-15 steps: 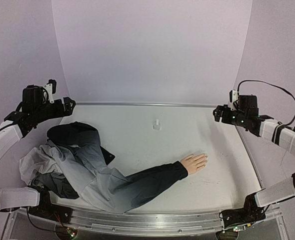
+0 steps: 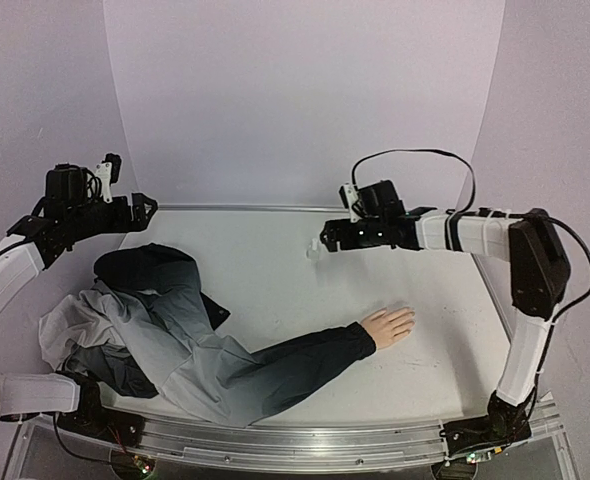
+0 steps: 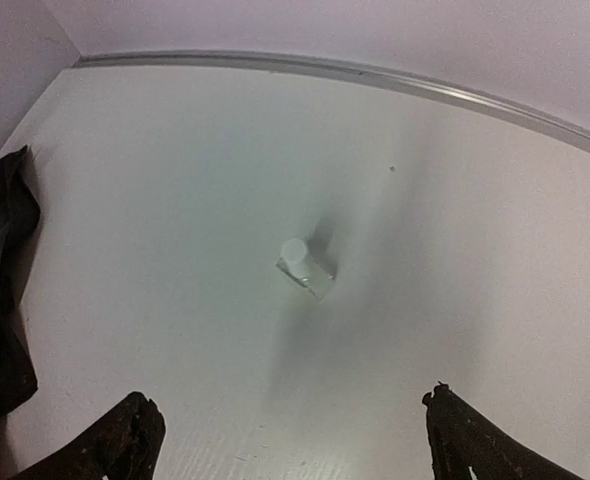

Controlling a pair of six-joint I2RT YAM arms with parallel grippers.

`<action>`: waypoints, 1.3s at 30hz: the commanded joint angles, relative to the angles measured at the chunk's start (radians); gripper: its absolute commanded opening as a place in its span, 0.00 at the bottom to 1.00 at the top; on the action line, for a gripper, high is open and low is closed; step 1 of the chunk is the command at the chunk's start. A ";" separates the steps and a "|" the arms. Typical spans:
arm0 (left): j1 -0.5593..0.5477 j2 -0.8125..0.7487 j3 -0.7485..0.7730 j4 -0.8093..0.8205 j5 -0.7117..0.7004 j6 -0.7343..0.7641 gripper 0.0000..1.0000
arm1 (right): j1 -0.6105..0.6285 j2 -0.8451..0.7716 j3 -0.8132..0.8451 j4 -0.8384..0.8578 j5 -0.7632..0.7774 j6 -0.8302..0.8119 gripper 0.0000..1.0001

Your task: Paint the nails

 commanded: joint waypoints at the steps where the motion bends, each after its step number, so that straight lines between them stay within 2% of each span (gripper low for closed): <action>1: -0.005 -0.007 0.057 0.009 0.030 0.027 0.99 | 0.065 0.157 0.199 -0.060 0.023 0.000 0.91; 5: -0.006 -0.009 0.060 0.008 0.040 0.027 0.99 | 0.101 0.315 0.383 -0.134 0.084 0.005 0.87; 11: -0.006 -0.007 0.063 0.010 0.050 0.024 0.99 | 0.110 0.470 0.578 -0.244 0.197 0.044 0.71; 23: -0.007 0.004 0.064 0.011 0.058 0.024 1.00 | 0.108 0.526 0.636 -0.283 0.310 0.064 0.65; 28: -0.007 0.014 0.065 0.011 0.061 0.021 0.99 | 0.103 0.558 0.670 -0.288 0.328 0.084 0.57; 34: -0.006 0.017 0.065 0.011 0.063 0.020 0.99 | 0.092 0.591 0.711 -0.289 0.328 0.090 0.54; 39: -0.007 0.019 0.063 0.009 0.063 0.021 1.00 | 0.086 0.609 0.732 -0.289 0.319 0.092 0.48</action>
